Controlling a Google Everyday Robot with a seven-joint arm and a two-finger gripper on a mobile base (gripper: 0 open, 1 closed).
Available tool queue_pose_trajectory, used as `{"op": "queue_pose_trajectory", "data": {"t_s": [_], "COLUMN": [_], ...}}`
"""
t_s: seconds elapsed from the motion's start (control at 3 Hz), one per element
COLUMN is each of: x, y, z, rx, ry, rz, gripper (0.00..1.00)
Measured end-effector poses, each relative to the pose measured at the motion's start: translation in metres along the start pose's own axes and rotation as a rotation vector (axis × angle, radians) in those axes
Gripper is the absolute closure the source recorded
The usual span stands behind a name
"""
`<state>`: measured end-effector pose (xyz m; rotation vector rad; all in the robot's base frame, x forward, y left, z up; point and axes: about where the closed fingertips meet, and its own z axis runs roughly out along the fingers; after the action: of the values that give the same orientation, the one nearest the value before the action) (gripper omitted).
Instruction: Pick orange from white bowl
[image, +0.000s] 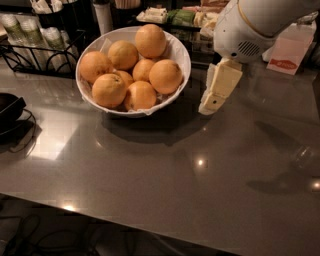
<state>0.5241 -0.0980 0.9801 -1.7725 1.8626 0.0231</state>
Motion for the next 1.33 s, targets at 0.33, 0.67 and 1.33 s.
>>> {"op": "queue_pose_trajectory", "data": {"t_s": [0.33, 0.67, 1.33], "x": [-0.013, -0.024, -0.041], "y": [-0.010, -0.024, -0.047], "z": [0.023, 0.030, 0.043], "rx": [0.024, 0.053, 0.077], "ry": [-0.127, -0.206, -0.236], "rz": [0.067, 0.111, 0.107], "gripper": [0.00, 0.00, 0.02]}}
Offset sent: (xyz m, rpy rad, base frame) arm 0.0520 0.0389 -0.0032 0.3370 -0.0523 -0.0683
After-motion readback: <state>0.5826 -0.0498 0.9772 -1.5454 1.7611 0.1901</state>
